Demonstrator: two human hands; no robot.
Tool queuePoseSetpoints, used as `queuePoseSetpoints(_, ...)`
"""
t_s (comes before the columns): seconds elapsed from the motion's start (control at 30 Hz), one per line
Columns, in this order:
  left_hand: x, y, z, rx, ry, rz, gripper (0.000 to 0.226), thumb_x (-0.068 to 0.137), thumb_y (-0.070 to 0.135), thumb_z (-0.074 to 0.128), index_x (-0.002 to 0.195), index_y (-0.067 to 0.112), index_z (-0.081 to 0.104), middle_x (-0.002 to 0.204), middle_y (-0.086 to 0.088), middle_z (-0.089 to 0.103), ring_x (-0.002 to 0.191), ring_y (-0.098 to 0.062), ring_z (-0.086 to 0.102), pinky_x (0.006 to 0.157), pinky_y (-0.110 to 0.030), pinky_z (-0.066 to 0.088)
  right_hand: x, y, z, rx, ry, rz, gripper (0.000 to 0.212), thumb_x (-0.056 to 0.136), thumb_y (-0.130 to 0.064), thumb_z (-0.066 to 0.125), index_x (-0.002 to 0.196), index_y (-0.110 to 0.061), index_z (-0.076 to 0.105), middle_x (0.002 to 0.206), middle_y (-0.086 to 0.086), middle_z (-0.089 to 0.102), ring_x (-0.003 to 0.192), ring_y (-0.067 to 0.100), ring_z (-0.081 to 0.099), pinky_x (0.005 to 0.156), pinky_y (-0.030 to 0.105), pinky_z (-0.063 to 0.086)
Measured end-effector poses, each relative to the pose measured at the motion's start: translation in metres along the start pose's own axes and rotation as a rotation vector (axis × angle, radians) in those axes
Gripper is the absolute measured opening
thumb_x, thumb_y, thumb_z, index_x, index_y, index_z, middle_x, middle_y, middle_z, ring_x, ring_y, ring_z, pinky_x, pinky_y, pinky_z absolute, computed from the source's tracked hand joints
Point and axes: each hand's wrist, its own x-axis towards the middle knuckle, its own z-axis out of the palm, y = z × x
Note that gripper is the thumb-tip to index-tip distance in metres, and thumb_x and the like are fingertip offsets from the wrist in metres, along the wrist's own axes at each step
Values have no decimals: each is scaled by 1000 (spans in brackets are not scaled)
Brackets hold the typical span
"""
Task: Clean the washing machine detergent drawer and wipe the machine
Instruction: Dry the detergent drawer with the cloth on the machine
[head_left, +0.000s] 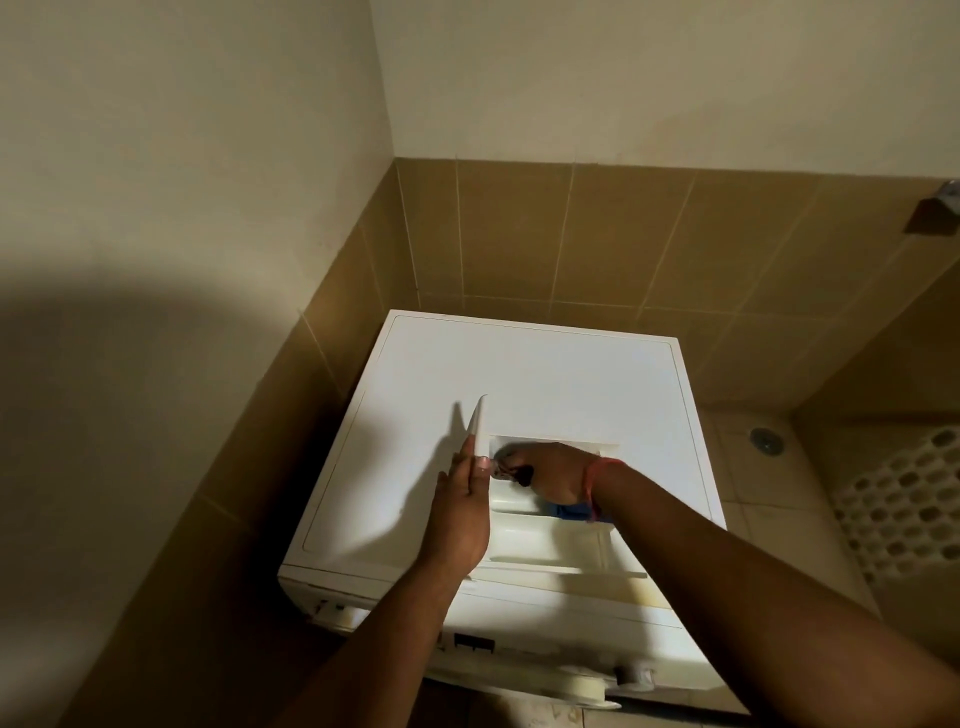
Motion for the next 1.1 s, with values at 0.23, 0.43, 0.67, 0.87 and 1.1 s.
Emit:
queuePoseSetpoints(0.23, 0, -3, 0, 6, -21, 2, 48, 99, 57, 27, 146, 52, 23, 157, 6, 32, 146, -22, 26, 117, -46, 27, -4, 20, -22, -307, -171, 276, 45, 88, -15, 47, 132, -16, 55, 121, 9, 62, 88, 24, 63, 68, 34, 55)
queuePoseSetpoints(0.43, 2, -2, 0, 14, -27, 12, 48, 102, 51, 30, 149, 47, 23, 157, 6, 31, 147, -20, 24, 119, -43, 24, 13, -13, -1, -125, 309, -16, 30, 95, -22, 57, 124, -14, 61, 108, 6, 47, 101, 29, 59, 81, 26, 42)
queuePoseSetpoints(0.67, 0, 1, -1, 4, -31, 34, 47, 103, 45, 32, 149, 42, 27, 155, 4, 35, 144, -17, 30, 118, -39, 26, 18, -7, 18, -487, 554, -53, 20, 77, -13, 71, 95, -9, 61, 89, 11, 56, 64, 32, 61, 48, 31, 31)
queuePoseSetpoints(0.87, 0, -2, -2, 27, -27, 21, 48, 102, 50, 30, 149, 45, 25, 158, 5, 30, 146, -21, 24, 119, -44, 23, 8, 0, 15, -426, 621, 16, 23, 87, -16, 61, 107, -6, 57, 101, 14, 56, 75, 36, 64, 53, 34, 37)
queuePoseSetpoints(1.1, -1, -2, -3, 39, -17, 3, 49, 100, 54, 29, 149, 48, 23, 159, 6, 26, 148, -21, 20, 120, -46, 21, -23, 53, 9, -284, 645, 237, 29, 91, -18, 56, 118, -7, 51, 113, 13, 52, 85, 34, 64, 62, 32, 39)
